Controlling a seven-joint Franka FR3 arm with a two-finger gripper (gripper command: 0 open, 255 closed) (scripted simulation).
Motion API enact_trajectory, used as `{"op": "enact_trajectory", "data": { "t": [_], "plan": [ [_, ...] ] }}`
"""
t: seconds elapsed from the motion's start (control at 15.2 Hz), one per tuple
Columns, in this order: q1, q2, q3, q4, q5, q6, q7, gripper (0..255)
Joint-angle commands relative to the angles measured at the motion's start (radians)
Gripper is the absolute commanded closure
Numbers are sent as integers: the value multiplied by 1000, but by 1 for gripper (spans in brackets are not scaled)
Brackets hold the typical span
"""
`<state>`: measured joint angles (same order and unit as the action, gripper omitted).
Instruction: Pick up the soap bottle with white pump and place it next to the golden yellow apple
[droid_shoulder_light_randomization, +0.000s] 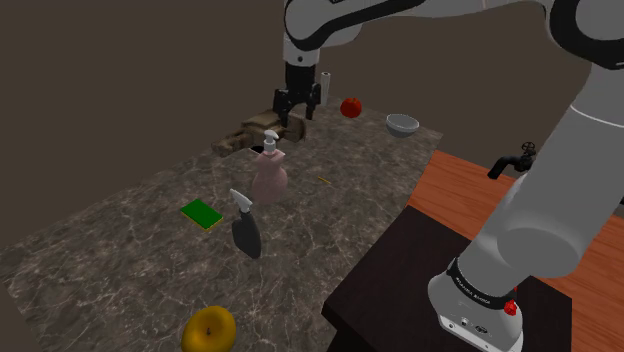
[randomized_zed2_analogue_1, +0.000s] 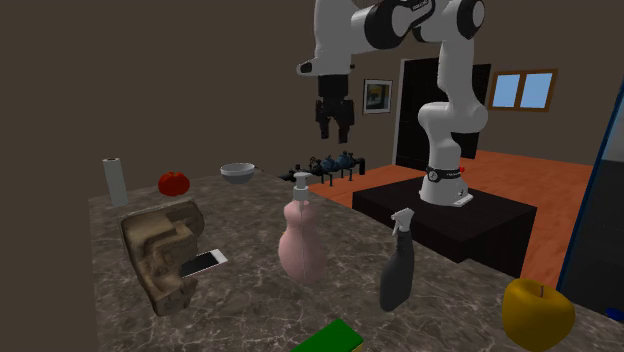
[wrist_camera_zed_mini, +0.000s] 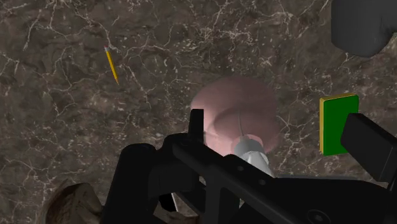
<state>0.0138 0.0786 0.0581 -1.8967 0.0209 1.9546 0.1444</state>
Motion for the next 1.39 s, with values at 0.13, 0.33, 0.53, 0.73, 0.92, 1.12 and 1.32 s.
{"op": "enact_trajectory", "data": {
  "t": [0.13, 0.33, 0.53, 0.73, 0.92, 1.12, 1.32],
  "plan": [
    [11, 157, 3, 139, -23, 21, 36, 0],
    [21, 279, 1, 266, -39, 18, 58, 0],
    [27, 344, -2, 327, -47, 23, 67, 0],
    [27, 356, -2, 303, -48, 58, 68, 0],
    [27, 369, -3, 282, -49, 93, 69, 0],
    [27, 372, -3, 278, -49, 99, 69, 0],
    [27, 372, -3, 278, -49, 99, 69, 0]
  ]
}}
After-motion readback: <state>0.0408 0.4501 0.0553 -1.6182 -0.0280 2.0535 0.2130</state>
